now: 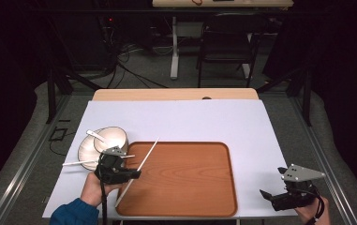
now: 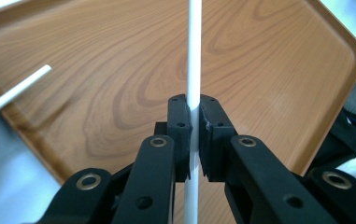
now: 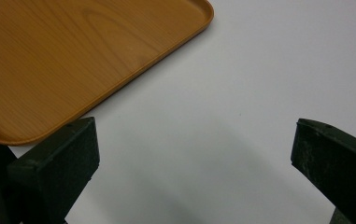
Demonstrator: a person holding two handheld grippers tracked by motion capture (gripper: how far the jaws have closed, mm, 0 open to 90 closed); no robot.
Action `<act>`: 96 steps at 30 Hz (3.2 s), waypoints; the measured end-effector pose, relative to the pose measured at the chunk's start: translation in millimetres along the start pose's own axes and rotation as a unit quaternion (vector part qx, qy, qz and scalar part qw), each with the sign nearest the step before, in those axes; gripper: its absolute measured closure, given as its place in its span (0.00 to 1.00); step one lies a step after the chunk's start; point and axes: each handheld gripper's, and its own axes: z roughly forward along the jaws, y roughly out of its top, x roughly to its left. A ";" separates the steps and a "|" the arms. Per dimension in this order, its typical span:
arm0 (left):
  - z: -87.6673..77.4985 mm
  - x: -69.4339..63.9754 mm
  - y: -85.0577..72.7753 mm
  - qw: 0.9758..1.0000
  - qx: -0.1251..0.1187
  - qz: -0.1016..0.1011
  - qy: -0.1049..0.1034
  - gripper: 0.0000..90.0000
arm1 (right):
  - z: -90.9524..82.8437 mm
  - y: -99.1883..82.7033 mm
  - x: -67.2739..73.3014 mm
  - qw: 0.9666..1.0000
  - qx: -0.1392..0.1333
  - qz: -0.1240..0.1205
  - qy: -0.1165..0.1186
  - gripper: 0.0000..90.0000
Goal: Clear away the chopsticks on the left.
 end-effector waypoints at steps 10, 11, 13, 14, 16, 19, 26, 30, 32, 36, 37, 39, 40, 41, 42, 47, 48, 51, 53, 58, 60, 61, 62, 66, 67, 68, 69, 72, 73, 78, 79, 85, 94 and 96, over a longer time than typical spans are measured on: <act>11.5 2.6 -5.6 0.999 -0.019 -0.032 0.004 0.94 | 0.0 0.0 0.0 1.000 0.000 -0.001 -0.001 0.01; 12.2 3.6 -6.5 0.999 -0.019 -0.036 0.006 0.94 | -0.2 0.0 0.1 1.000 0.001 -0.001 -0.001 0.01; 13.5 6.6 -8.5 0.999 -0.020 -0.044 0.008 0.94 | -0.2 0.0 0.0 1.000 0.001 -0.001 -0.001 0.01; 13.9 8.2 -9.4 0.998 -0.021 -0.050 0.010 0.94 | -0.2 0.0 0.0 1.000 0.001 -0.001 -0.001 0.01; 14.8 10.9 -11.1 0.998 -0.022 -0.060 0.010 0.94 | -0.3 0.2 0.2 1.000 0.001 -0.002 -0.002 0.01; 16.9 13.6 -13.3 0.998 -0.018 -0.067 0.012 0.94 | -0.2 0.3 0.3 1.000 0.001 -0.002 -0.002 0.01; 18.4 18.5 -14.4 0.997 -0.016 -0.075 0.028 0.93 | -0.2 0.2 0.3 1.000 0.002 -0.002 -0.002 0.01; 19.9 20.6 -14.9 0.997 -0.007 -0.071 0.040 0.92 | -0.2 0.3 0.4 1.000 0.001 -0.004 -0.002 0.01; 20.7 21.1 -14.8 0.997 -0.002 -0.067 0.047 0.91 | -0.2 0.4 0.4 1.000 0.002 -0.004 -0.002 0.01; 23.1 21.2 -14.5 0.996 0.009 -0.059 0.065 0.89 | -0.2 0.6 0.9 1.000 0.001 -0.006 -0.001 0.01; 23.3 21.2 -14.3 0.996 0.013 -0.056 0.068 0.89 | -0.2 0.6 0.9 1.000 0.001 -0.006 -0.001 0.01; 24.0 20.3 -14.0 0.996 0.018 -0.048 0.078 0.89 | -0.1 0.6 1.2 1.000 0.001 -0.005 -0.001 0.01; 24.7 19.5 -14.0 0.995 0.020 -0.046 0.081 0.88 | 0.0 0.7 1.2 1.000 0.001 -0.006 -0.001 0.01; 25.1 19.3 -13.9 0.995 0.024 -0.041 0.087 0.88 | 0.0 0.7 1.2 1.000 0.001 -0.006 -0.001 0.01; 26.2 18.8 -13.8 0.995 0.030 -0.037 0.093 0.87 | 0.0 0.7 1.2 1.000 0.001 -0.006 -0.001 0.01; 28.0 18.8 -13.9 0.993 0.040 -0.029 0.104 0.86 | 0.0 0.8 1.2 1.000 0.001 -0.007 -0.001 0.01; 28.5 18.6 -14.0 0.993 0.044 -0.025 0.109 0.86 | 0.0 0.8 1.2 1.000 0.001 -0.007 -0.001 0.01; 28.9 18.7 -14.3 0.992 0.050 -0.022 0.113 0.84 | -0.1 1.0 1.4 1.000 0.000 -0.008 -0.001 0.01; 29.0 18.9 -14.4 0.992 0.052 -0.019 0.117 0.84 | 0.0 1.0 1.5 1.000 0.000 -0.008 0.000 0.01; 31.2 18.5 -14.6 0.990 0.063 -0.008 0.126 0.83 | 0.0 1.2 1.7 1.000 0.001 -0.008 0.000 0.01; 31.8 18.0 -14.7 0.989 0.066 -0.006 0.131 0.82 | -0.2 1.3 1.9 1.000 0.002 -0.008 0.000 0.01; 31.8 17.8 -14.7 0.989 0.067 -0.005 0.132 0.82 | -0.3 1.4 1.9 1.000 0.002 -0.008 0.000 0.01; 31.9 17.6 -14.8 0.989 0.068 -0.005 0.133 0.82 | -0.4 1.4 2.1 1.000 0.001 -0.007 0.000 0.01; 31.9 16.9 -15.0 0.988 0.071 0.001 0.140 0.81 | -0.4 1.5 1.9 1.000 0.001 -0.009 0.000 0.01; 32.0 16.5 -15.0 0.987 0.073 0.004 0.143 0.81 | -0.5 1.5 2.1 1.000 0.002 -0.008 0.000 0.01; 32.0 16.1 -15.0 0.987 0.075 0.007 0.144 0.80 | -0.5 1.5 2.0 1.000 0.001 -0.008 0.000 0.01; 32.2 15.3 -14.9 0.986 0.077 0.010 0.147 0.80 | -0.5 1.5 2.1 1.000 0.001 -0.008 0.000 0.01; 32.5 14.1 -14.9 0.985 0.079 0.012 0.152 0.80 | -0.7 1.7 2.4 1.000 0.001 -0.010 0.000 0.01; 32.3 14.1 -15.0 0.985 0.079 0.012 0.152 0.79 | -0.6 1.7 2.4 1.000 0.001 -0.010 0.001 0.01; 30.7 14.9 -16.1 0.984 0.082 0.010 0.155 0.78 | -0.6 1.6 2.2 1.000 0.001 -0.009 0.001 0.01; 30.5 14.9 -16.4 0.984 0.082 0.009 0.156 0.78 | -0.6 1.6 2.2 1.000 0.001 -0.009 0.001 0.01; 29.6 15.4 -17.5 0.984 0.081 0.004 0.156 0.79 | -0.5 1.6 2.2 1.000 0.002 -0.009 0.001 0.01; 22.9 18.4 -17.3 0.988 0.070 -0.001 0.136 0.60 | -0.9 1.5 2.3 1.000 0.000 -0.009 0.000 0.01; 21.1 18.6 -16.7 0.989 0.073 -0.001 0.125 0.57 | -0.9 1.5 2.3 1.000 0.000 -0.009 0.000 0.01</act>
